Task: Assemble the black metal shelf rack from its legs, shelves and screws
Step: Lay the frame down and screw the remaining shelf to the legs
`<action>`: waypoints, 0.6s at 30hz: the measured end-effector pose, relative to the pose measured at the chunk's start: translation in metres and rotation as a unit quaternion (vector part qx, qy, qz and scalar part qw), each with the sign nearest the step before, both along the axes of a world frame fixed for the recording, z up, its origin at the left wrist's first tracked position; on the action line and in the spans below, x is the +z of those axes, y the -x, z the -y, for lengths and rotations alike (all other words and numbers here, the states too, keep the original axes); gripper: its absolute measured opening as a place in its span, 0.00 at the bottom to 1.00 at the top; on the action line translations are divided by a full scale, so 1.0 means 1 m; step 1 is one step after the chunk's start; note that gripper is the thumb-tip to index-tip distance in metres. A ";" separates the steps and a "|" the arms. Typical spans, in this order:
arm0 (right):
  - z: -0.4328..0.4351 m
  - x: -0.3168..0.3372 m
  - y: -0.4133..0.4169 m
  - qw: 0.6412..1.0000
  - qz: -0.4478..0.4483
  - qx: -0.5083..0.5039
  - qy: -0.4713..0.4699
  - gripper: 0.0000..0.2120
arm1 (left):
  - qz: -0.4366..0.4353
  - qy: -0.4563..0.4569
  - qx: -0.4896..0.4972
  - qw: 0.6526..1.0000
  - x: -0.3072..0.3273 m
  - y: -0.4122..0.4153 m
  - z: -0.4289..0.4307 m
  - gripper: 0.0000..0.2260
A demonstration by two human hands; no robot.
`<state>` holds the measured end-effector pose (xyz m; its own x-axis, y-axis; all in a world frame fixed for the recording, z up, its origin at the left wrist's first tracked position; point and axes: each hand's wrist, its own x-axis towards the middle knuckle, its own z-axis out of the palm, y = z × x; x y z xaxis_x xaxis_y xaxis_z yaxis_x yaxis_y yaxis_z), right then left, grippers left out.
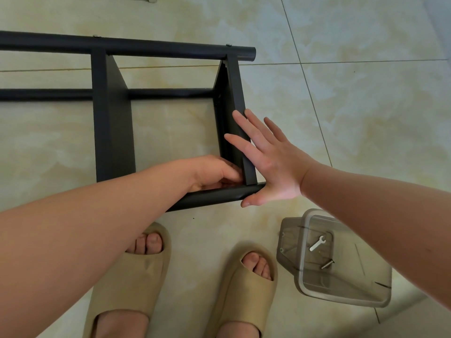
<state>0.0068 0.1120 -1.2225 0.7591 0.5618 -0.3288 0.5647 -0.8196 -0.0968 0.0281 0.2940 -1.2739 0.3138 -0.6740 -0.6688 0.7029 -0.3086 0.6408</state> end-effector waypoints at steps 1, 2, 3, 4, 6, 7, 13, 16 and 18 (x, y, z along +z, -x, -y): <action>0.000 0.000 0.000 1.000 0.001 0.000 -0.001 0.61 | -0.010 0.007 -0.001 1.000 0.001 0.000 0.000 0.12; 0.000 0.000 0.000 1.000 0.001 0.000 -0.002 0.61 | -0.019 0.014 -0.002 1.000 0.002 0.000 0.000 0.12; 0.000 -0.001 0.000 1.000 0.002 0.000 -0.002 0.61 | -0.025 0.018 -0.003 1.000 0.002 -0.001 0.000 0.12; 0.000 -0.001 0.000 1.000 0.002 0.001 -0.001 0.61 | -0.029 0.019 -0.004 0.999 0.003 -0.001 0.000 0.12; 0.000 0.000 0.000 1.000 0.002 0.002 0.001 0.61 | -0.026 0.004 -0.008 1.000 0.005 -0.001 0.001 0.11; 0.000 0.000 0.000 1.000 0.002 0.002 0.003 0.61 | -0.014 -0.006 -0.012 1.000 0.006 0.000 0.002 0.09; 0.000 0.001 0.000 1.000 0.001 0.001 0.009 0.62 | 0.053 -0.037 -0.010 0.998 0.004 0.001 0.002 0.06; 0.000 0.001 0.000 1.000 0.000 0.000 0.006 0.61 | 0.034 -0.018 0.000 0.999 0.002 0.001 0.000 0.08; 0.000 0.001 0.000 1.000 0.000 0.000 0.002 0.61 | 0.005 -0.001 0.005 1.000 0.003 0.000 -0.001 0.10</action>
<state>0.0067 0.1124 -1.2216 0.7593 0.5597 -0.3319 0.5638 -0.8206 -0.0939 0.0280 0.2946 -1.2713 0.3262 -0.6700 -0.6669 0.6996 -0.3033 0.6470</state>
